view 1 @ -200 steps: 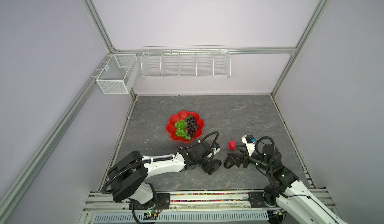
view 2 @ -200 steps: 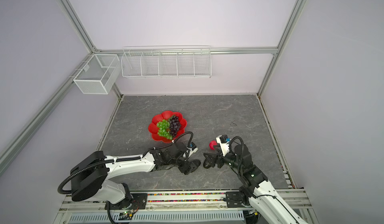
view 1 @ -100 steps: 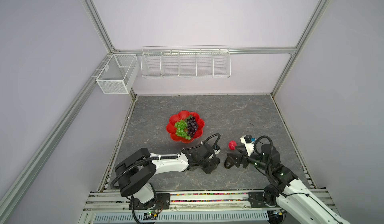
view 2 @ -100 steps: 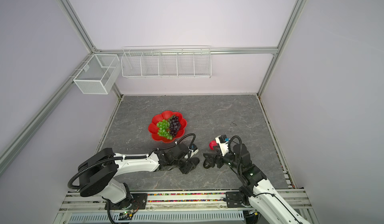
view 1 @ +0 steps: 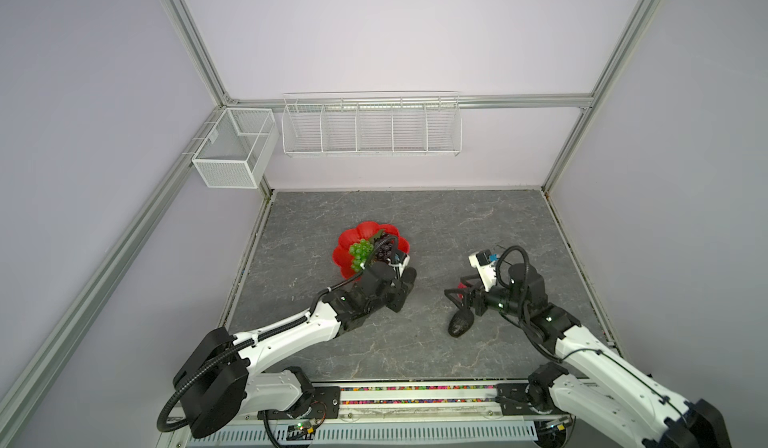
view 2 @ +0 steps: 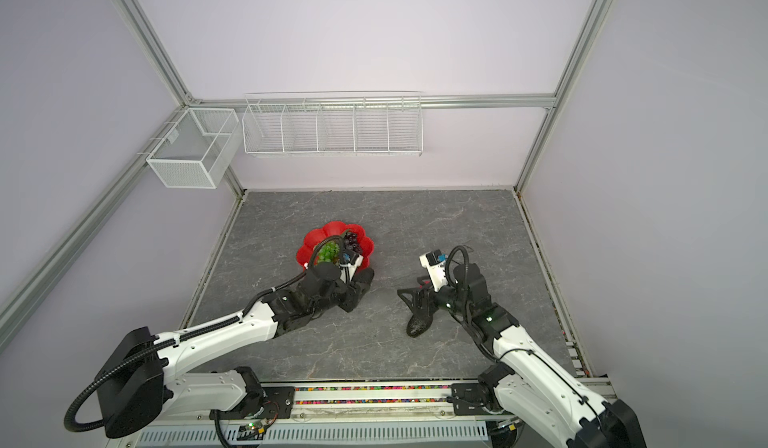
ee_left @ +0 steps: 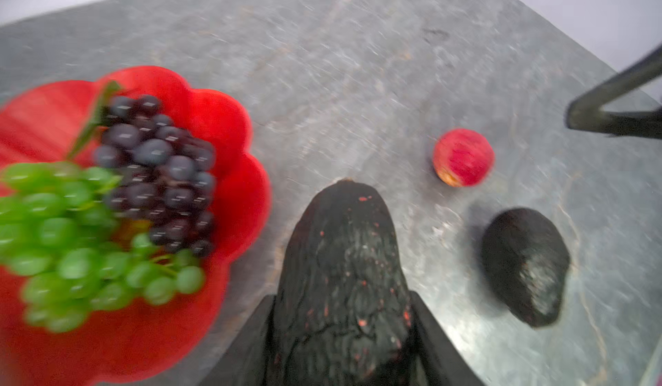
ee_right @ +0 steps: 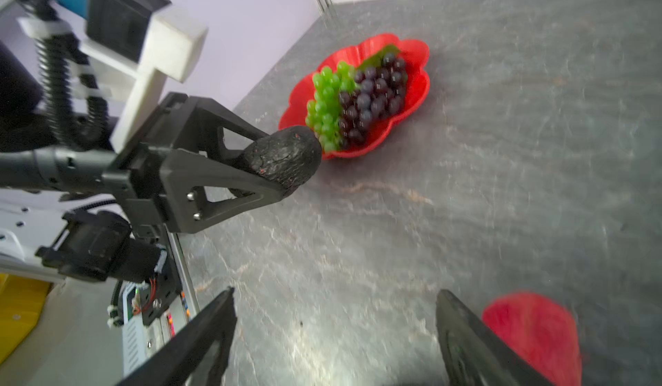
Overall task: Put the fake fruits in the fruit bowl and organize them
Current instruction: 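Drop the avocado into the red bowl while the right gripper hovers nearby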
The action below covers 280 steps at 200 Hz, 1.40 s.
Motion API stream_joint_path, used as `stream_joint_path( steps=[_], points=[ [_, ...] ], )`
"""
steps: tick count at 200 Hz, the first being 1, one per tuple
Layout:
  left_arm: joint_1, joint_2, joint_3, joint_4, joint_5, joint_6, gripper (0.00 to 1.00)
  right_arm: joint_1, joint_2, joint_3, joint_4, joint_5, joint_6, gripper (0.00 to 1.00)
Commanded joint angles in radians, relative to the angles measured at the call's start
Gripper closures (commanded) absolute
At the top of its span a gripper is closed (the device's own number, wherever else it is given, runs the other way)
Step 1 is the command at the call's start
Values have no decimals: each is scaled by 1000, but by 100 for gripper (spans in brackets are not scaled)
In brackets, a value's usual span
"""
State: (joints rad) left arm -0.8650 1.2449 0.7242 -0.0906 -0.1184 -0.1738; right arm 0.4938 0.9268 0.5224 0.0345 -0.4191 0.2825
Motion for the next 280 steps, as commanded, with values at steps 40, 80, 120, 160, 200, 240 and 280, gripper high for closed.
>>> stream_joint_path(
  steps=[40, 80, 120, 160, 200, 240, 280],
  points=[
    [200, 83, 120, -116, -158, -59, 59, 23, 422, 137, 241, -27, 113, 12],
    [224, 159, 123, -137, -209, -108, 59, 103, 419, 90, 257, 35, -82, 12],
    [224, 247, 134, -96, -208, -103, 59, 168, 356, 30, 298, 56, -194, 12],
    [224, 313, 160, -65, -207, -115, 59, 177, 345, 29, 303, 58, -199, 12],
    [224, 391, 223, -96, -218, -122, 55, 177, 287, -4, 315, 85, -197, 12],
    [224, 354, 242, -125, -213, -112, 35, 177, 275, -1, 300, 78, -193, 12],
    [224, 281, 221, -125, -181, -114, 30, 176, 250, -3, 289, 64, -172, 12]
  ],
)
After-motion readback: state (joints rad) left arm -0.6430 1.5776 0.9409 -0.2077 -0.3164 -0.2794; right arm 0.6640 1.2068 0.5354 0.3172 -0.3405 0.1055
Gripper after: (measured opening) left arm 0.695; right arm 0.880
